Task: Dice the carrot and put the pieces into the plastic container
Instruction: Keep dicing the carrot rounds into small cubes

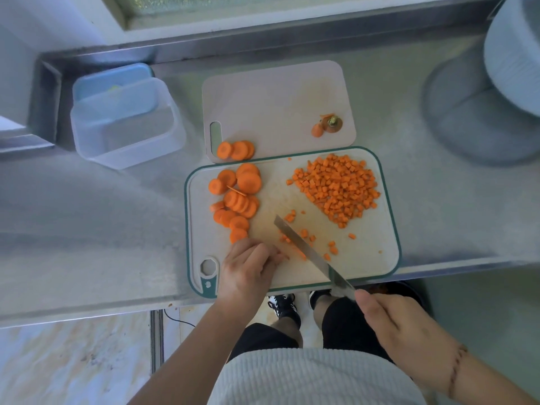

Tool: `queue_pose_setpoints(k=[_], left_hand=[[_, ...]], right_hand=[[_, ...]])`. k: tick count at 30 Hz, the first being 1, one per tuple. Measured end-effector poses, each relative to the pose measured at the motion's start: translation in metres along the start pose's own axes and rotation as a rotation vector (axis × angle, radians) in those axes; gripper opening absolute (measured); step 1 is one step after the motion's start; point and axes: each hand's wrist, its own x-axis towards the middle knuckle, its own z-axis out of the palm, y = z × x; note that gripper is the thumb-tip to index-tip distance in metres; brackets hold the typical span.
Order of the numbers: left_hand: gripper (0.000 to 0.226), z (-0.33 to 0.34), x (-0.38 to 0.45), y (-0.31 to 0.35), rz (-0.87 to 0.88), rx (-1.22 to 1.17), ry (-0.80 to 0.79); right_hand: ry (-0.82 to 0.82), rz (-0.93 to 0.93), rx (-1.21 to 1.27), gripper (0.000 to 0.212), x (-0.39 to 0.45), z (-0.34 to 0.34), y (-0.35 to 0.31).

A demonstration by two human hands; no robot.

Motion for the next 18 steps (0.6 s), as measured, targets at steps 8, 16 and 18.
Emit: queue_pose_setpoints(k=[8,16,18], left_hand=[[0.019,-0.021,-0.009,0.002,-0.049,0.01,0.119],[0.03,-0.019,-0.003,0.003,-0.044,0.114,0.057],[0.032,-0.017,0.0,0.005,-0.026,0.152,0.036]], right_hand=[[-0.113,-0.076,-0.104,0.058,0.009,-0.014,-0.002],[-0.21,-0.065,-0.082,0.059,0.039,-0.039,0.004],[-0.187,-0.026,-0.09,0.063,0.053,-0.056,0.011]])
